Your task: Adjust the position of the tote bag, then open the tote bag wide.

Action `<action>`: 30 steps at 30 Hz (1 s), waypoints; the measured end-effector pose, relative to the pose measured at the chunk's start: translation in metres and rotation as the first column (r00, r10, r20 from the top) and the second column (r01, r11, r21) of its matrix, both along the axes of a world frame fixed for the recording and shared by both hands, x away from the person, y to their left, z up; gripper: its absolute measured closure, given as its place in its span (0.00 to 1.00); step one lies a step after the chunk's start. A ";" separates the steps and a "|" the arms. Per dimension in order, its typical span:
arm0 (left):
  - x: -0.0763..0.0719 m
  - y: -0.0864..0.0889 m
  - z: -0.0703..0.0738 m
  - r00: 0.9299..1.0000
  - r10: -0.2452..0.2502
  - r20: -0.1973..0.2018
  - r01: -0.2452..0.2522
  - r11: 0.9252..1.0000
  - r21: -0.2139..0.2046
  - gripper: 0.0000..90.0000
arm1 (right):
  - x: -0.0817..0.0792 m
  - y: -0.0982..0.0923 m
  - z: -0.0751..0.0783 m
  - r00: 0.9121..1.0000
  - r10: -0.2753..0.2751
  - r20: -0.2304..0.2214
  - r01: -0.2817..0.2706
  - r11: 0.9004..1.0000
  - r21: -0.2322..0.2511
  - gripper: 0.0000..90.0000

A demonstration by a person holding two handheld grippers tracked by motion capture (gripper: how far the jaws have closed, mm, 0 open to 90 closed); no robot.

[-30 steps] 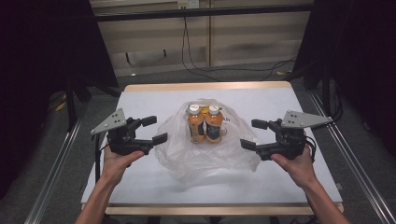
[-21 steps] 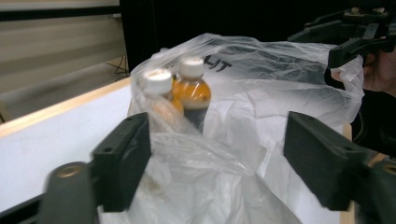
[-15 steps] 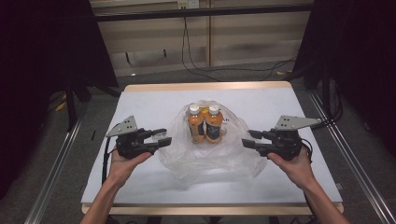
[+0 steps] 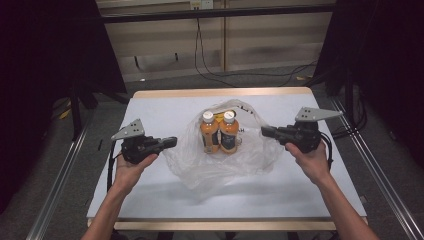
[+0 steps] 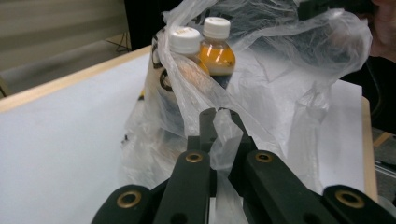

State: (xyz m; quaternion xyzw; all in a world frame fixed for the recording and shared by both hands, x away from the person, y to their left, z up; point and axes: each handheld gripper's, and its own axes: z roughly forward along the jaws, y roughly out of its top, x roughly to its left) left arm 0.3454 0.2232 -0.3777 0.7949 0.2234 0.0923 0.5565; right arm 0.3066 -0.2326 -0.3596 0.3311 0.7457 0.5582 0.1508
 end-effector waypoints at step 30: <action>0.059 0.014 -0.048 0.986 0.117 -0.118 -0.100 0.985 0.143 1.00 | 0.079 -0.025 -0.030 0.988 -0.117 -0.097 0.109 0.991 -0.077 1.00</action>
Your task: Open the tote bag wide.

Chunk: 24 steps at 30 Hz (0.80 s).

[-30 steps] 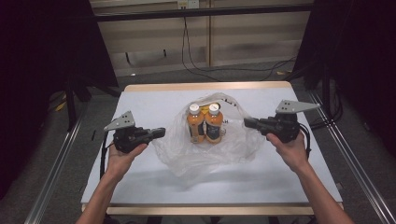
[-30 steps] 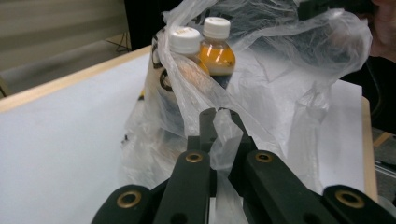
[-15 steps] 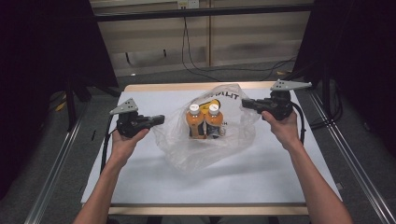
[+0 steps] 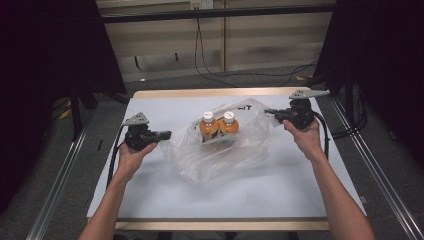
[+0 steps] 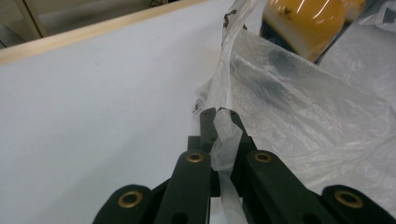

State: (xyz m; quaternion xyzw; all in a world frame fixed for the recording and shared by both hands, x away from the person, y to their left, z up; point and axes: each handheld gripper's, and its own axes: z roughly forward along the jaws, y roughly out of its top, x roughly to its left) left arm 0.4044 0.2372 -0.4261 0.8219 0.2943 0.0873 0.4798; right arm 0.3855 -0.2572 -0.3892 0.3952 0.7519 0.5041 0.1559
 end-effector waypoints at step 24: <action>0.003 -0.011 -0.049 0.998 0.005 -0.058 0.010 0.968 0.252 1.00 | -0.012 -0.010 -0.068 0.993 -0.015 -0.120 -0.007 0.983 -0.184 1.00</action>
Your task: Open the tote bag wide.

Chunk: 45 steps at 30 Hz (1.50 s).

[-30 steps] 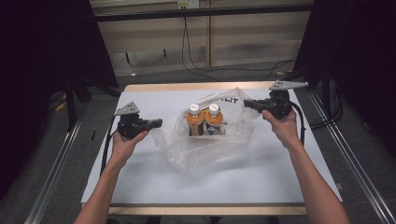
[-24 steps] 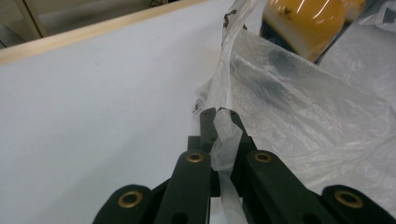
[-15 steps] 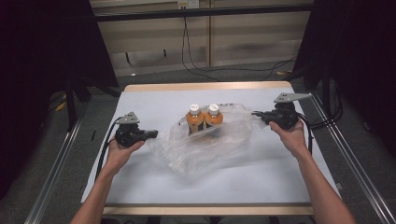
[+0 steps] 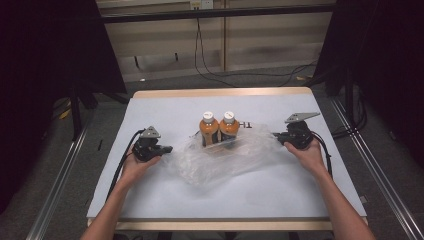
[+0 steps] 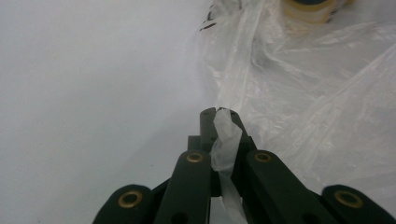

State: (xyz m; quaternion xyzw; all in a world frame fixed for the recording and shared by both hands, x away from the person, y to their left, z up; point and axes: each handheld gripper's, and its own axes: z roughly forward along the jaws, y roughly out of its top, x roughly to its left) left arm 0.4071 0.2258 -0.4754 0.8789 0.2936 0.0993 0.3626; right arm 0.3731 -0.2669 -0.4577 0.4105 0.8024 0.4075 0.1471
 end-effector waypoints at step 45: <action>-0.010 -0.021 0.087 0.987 -0.099 0.126 0.126 0.965 -0.231 0.56 | -0.010 0.022 0.082 0.984 0.134 0.118 -0.147 0.983 0.109 0.80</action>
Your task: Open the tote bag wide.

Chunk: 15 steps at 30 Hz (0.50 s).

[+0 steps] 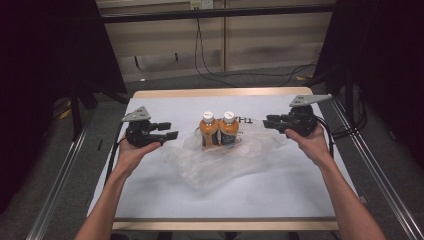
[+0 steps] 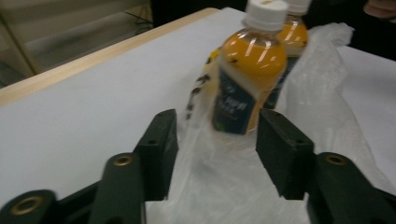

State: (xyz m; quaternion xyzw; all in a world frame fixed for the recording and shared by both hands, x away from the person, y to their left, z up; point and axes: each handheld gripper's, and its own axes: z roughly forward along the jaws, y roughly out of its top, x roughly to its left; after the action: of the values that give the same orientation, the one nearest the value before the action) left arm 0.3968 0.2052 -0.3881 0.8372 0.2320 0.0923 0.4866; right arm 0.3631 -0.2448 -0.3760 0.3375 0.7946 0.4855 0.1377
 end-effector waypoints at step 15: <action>0.013 -0.067 -0.031 0.979 -0.181 -0.095 0.201 0.936 0.289 1.00 | 0.048 0.061 -0.028 0.974 0.114 -0.195 -0.167 0.945 -0.280 1.00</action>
State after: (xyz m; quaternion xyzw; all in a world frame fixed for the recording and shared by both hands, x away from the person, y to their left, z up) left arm 0.4093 0.1378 -0.4190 0.9220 0.1490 0.0505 0.3538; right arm 0.4109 -0.1839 -0.4039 0.2971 0.8892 0.3386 0.0805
